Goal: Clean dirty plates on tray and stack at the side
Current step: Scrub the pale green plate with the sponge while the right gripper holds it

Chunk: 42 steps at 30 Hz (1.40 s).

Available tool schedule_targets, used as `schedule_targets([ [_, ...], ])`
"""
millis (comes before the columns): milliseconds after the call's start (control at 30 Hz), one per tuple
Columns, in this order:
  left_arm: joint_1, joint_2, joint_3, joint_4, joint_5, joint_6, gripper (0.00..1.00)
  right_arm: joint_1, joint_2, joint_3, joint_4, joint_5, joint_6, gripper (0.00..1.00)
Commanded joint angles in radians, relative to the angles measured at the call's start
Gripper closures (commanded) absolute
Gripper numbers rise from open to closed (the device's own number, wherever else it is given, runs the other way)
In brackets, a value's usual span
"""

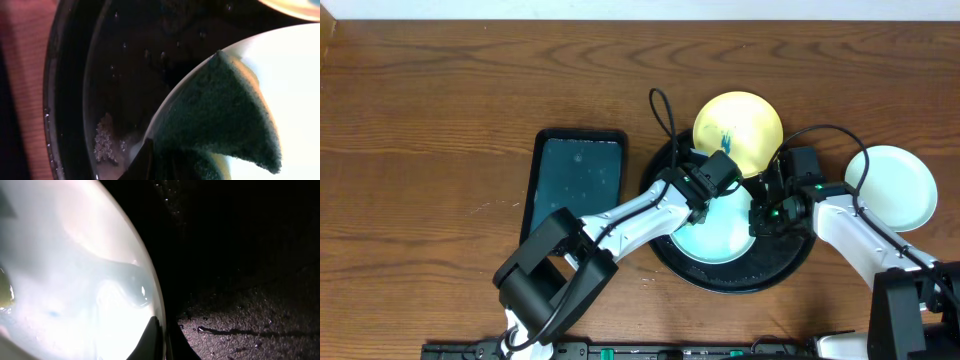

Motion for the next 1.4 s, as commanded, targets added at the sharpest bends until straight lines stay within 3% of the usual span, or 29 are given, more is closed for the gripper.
schedule_targets([
  [0, 0.050, 0.064, -0.015, -0.060, -0.136, 0.031, 0.93, 0.003, 0.019, -0.013, -0.014, 0.084, -0.028, 0.99],
  [167, 0.049, 0.064, -0.011, 0.018, 0.429, -0.050, 0.92, 0.003, 0.019, -0.013, -0.014, 0.087, -0.027, 0.99],
  [300, 0.046, 0.064, -0.011, 0.124, 0.728, -0.141, 0.92, 0.003, 0.019, -0.013, -0.013, 0.087, -0.027, 0.99],
  [433, 0.033, 0.064, -0.011, 0.153, 0.813, -0.181, 0.92, 0.003, 0.019, -0.013, -0.009, 0.087, -0.016, 0.99],
  [733, 0.003, 0.064, -0.022, 0.143, 0.814, -0.182, 0.91, 0.003, 0.019, -0.013, 0.009, 0.087, 0.011, 0.99],
  [867, 0.008, 0.064, -0.023, 0.053, 0.676, -0.149, 0.92, 0.003, 0.019, -0.013, 0.009, 0.087, 0.011, 0.99],
  [1200, 0.056, 0.064, -0.021, -0.098, -0.090, -0.127, 0.93, 0.003, 0.019, -0.013, 0.003, 0.087, 0.009, 0.99],
  [1367, 0.055, 0.064, -0.021, -0.097, -0.258, -0.057, 0.92, 0.003, 0.019, -0.013, 0.000, 0.087, -0.005, 0.99],
])
